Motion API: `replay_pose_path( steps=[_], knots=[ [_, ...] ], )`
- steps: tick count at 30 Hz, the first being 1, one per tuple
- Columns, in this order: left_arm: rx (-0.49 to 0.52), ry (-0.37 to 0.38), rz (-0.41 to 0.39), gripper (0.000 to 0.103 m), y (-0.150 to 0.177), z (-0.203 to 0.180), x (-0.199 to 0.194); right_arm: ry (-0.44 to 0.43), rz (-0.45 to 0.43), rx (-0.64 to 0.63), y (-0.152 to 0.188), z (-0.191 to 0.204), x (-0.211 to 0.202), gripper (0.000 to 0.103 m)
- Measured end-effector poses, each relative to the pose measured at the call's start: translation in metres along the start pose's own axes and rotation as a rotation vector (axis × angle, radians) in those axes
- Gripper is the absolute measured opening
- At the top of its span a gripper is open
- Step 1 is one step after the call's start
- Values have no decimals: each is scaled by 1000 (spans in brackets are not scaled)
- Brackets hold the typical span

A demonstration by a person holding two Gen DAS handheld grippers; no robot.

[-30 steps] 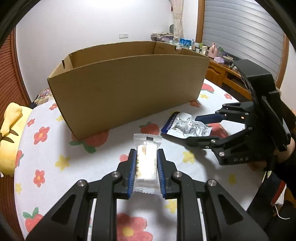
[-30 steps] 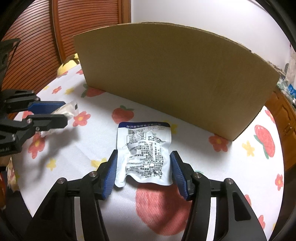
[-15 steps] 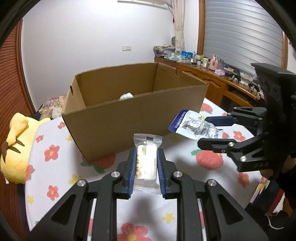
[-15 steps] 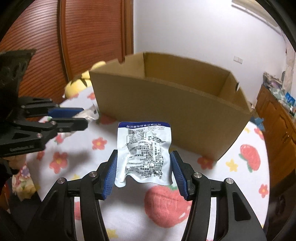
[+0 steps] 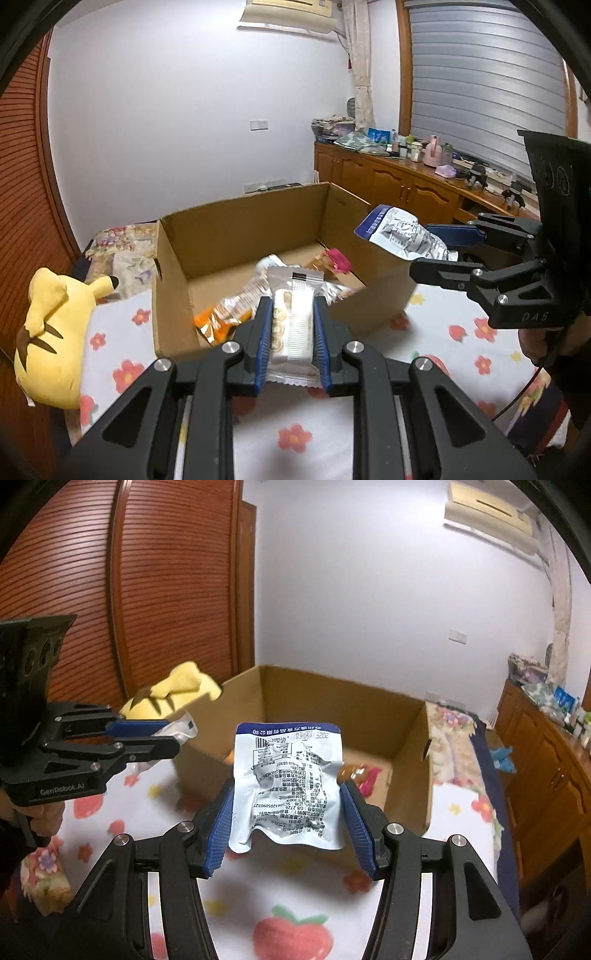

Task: Organize snacks
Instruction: 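Open left gripper to drop the white bar while right gripper releases the silver packet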

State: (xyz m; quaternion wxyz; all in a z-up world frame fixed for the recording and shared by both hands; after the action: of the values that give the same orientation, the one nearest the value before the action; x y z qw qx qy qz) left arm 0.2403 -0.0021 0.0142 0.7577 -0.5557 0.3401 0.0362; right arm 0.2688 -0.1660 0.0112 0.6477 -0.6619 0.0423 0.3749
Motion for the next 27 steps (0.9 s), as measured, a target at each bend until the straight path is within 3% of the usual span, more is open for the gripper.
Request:
replay_pose_path(
  steps=[9, 16, 23, 27],
  knots=[
    [-13, -41, 30, 20, -20, 22, 40, 2, 30, 44, -18, -22, 39, 57],
    [-50, -69, 51, 21, -17, 31, 64, 9, 54, 76, -16, -36, 58, 58],
    [-61, -76, 56, 32, -13, 32, 70, 29, 85, 110, -13, -45, 73, 59],
    [-55, -93, 60, 38, -11, 30, 70, 34, 76, 120, -14, -45, 73, 65]
  ],
)
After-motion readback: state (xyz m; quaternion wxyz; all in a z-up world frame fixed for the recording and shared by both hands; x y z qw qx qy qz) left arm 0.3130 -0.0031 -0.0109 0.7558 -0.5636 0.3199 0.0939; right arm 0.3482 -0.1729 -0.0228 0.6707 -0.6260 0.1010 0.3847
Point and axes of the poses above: each gripper's, at about its wrist camera, not at the fingertips, and x roughly the way its jaws point, z to its left, y to its underside, the point moved 1 cm from there along x, roughly the way its jaws point, and after that the axes turned 12 degrees about x, right-handed, at the moved point
